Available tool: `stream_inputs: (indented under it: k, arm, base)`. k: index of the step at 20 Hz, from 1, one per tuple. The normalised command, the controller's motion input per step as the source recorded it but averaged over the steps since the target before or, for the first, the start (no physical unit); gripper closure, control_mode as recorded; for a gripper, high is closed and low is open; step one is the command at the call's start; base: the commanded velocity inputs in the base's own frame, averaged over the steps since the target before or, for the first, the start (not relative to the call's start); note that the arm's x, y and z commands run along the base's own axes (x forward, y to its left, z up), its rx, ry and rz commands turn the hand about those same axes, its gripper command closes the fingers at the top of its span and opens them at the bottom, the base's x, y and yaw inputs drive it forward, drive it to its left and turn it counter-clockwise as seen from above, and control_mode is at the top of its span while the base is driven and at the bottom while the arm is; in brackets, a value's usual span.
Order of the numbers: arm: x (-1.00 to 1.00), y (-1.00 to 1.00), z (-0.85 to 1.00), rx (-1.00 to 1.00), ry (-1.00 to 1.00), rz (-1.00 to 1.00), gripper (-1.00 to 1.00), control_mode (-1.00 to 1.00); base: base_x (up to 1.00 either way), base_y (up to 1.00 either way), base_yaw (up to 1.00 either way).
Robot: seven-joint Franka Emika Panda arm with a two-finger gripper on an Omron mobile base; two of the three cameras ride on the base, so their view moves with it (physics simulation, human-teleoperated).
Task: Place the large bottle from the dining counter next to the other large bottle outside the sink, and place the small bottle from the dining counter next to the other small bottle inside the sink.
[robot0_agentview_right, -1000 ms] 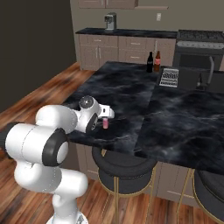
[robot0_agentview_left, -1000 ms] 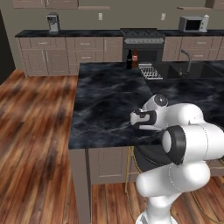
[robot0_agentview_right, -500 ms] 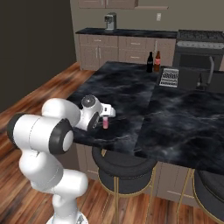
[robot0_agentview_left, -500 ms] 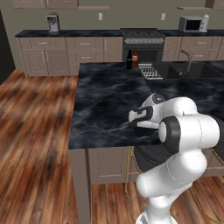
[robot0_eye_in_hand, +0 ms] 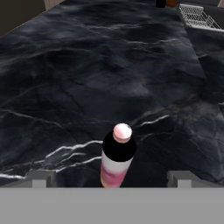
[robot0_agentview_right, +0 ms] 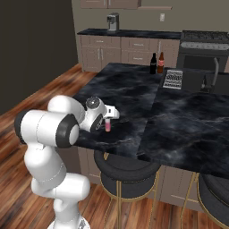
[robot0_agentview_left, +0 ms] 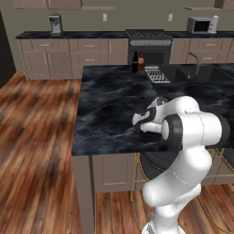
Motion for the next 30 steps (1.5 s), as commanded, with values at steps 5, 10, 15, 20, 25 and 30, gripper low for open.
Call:
stream_inputs:
  k: [5, 10, 15, 20, 25, 30]
  arm:
    - [0.20, -0.01, -0.10, 0.00, 0.00, 0.00, -1.00, -1.00]
    - [0.19, -0.02, -0.14, 0.00, 0.00, 0.00, -1.00, -1.00]
    - [0.23, -0.03, -0.15, 0.00, 0.00, 0.00, -1.00, -1.00]
    - [0.13, -0.05, -0.11, 0.00, 0.00, 0.00, -1.00, -1.00]
    - [0.02, -0.06, -0.11, 0.00, 0.00, 0.00, -1.00, -1.00]
    - [0.05, -0.05, -0.12, 0.00, 0.00, 0.00, 1.00, -1.00]
  base:
    - [0.00, 0.00, 0.00]
    - [0.00, 0.00, 0.00]
    - [0.00, 0.00, 0.00]
    - [0.00, 0.00, 0.00]
    - [0.00, 0.00, 0.00]
    - [0.00, 0.00, 0.00]
